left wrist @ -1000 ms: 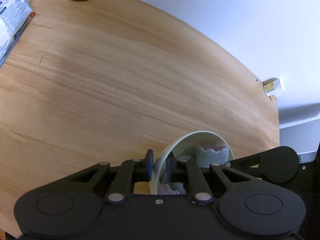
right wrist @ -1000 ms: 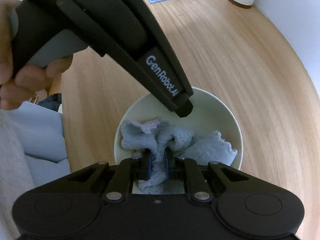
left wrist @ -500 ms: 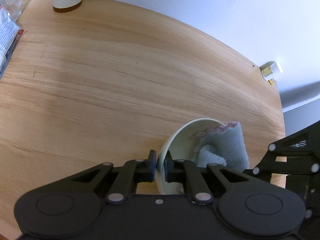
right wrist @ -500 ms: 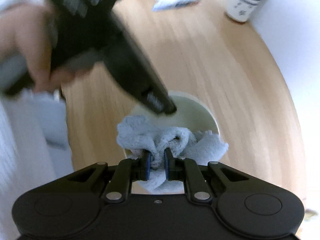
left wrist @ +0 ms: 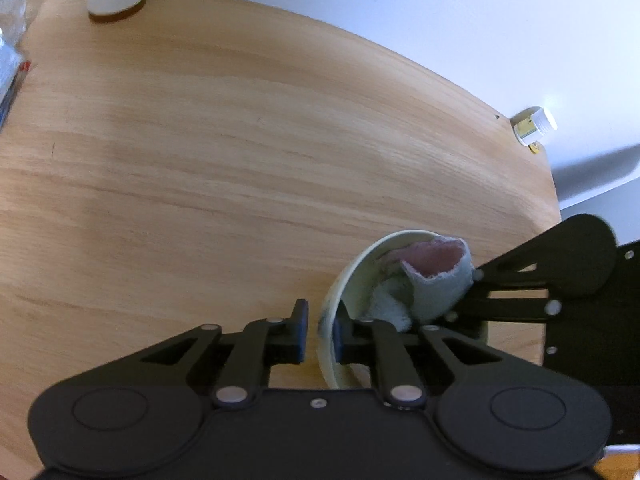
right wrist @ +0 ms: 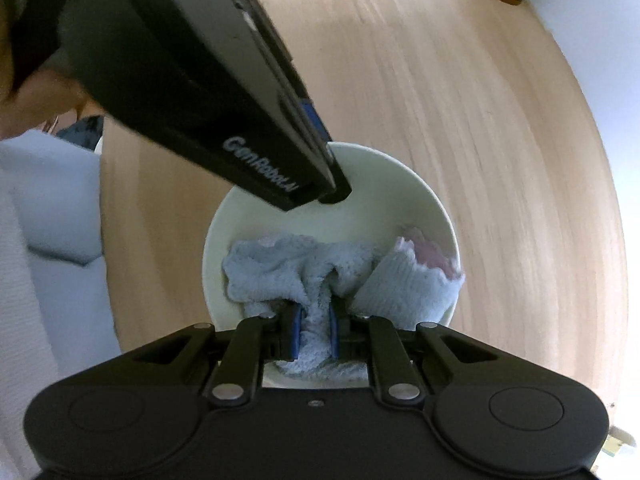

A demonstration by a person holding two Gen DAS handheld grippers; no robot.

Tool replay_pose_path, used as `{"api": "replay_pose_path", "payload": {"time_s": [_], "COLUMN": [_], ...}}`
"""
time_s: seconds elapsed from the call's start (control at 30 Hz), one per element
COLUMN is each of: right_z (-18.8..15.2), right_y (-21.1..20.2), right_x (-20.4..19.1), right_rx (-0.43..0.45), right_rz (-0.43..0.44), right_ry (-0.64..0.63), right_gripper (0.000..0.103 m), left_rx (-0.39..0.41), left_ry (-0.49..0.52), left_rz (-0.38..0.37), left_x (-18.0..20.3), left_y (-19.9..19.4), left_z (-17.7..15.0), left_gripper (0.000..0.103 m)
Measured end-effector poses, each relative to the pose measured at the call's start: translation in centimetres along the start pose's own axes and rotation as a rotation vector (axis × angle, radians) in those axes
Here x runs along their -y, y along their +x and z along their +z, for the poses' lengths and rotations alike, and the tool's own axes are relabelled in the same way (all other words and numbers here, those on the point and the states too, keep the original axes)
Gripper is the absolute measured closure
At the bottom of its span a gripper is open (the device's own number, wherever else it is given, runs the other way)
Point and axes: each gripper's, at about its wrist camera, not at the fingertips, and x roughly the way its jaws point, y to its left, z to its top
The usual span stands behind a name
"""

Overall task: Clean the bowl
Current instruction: 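Wipe the cloth around inside the bowl with the right gripper while the left holds the rim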

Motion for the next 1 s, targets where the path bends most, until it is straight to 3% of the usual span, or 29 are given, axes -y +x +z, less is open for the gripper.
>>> {"api": "replay_pose_path", "payload": {"time_s": [0.27,0.53,0.7,1.0], "right_z": [-1.7,-2.7,-0.3,-0.2], "right_y": [-2.4,-6.2,-2.4,0.6], "right_x": [0.6,-1.3,0.9,2.5], "right_rx": [0.092,-0.007,-0.079,-0.08], "right_rz": [0.029,-0.125,-0.167,-0.153], "right_ry": [0.13,-0.045,-0.072,-0.028], "right_gripper": [0.087,0.087,0.087,0.087], "left_rx": [-0.011,-0.016,-0.014,-0.028], "left_ry": [0.032,0.059,0.069,0.053], "left_rz": [0.027,0.027,0.016,-0.018], "left_x": [0.5,0.3,0.0,-0.3], "left_y": [0.2,0.3,0.2,0.1], "left_z": [0.2,0.0,0.1,-0.1], "left_gripper": [0.096,0.096,0.094,0.093]}}
